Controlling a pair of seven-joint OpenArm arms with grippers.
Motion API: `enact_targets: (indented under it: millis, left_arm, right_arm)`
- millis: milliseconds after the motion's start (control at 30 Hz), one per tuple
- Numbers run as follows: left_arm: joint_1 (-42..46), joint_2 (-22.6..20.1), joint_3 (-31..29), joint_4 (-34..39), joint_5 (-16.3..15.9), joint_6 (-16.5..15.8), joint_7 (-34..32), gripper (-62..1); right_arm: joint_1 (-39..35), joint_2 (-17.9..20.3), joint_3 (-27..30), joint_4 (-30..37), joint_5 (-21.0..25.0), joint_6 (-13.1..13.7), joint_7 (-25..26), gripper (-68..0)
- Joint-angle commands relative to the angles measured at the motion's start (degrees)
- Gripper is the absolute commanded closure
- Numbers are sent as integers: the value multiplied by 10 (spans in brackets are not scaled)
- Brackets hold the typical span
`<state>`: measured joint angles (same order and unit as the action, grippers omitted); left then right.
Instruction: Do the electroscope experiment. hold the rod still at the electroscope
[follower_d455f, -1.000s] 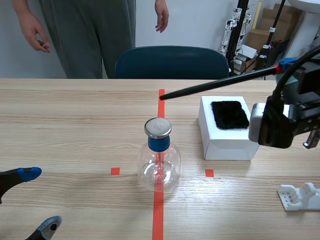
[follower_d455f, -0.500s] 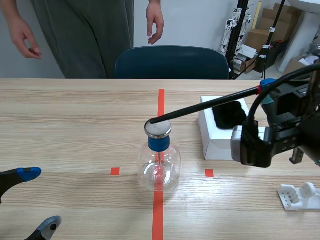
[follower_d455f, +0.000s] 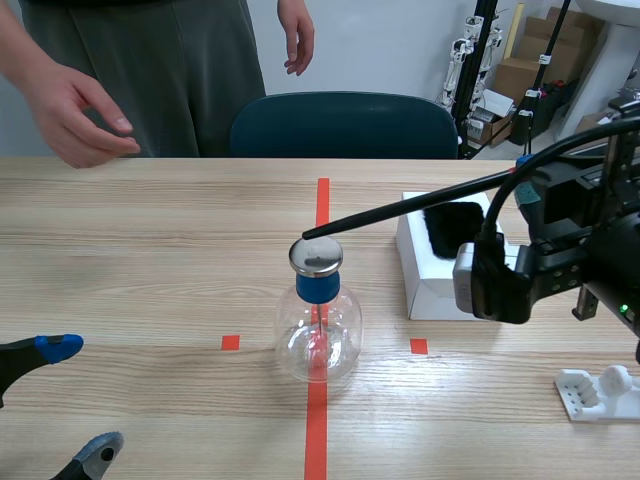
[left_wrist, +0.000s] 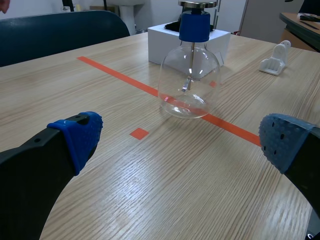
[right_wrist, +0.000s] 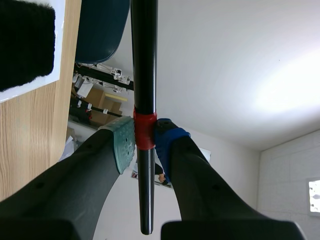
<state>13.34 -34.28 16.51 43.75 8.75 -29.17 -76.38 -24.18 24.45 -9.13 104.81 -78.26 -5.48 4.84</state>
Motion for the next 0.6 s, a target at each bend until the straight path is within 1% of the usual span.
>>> enact_targets:
  millis: [0,567]
  left_arm:
    - [-2,-2,0,9,-6,-2,-8,-623]
    - [-2,-2,0,9,-6,-2,-8,-623]
  right_arm:
    - [5,6,1,6,-7,-8,-2,-22]
    - [5,7,1,6,-11,-6,4,-22]
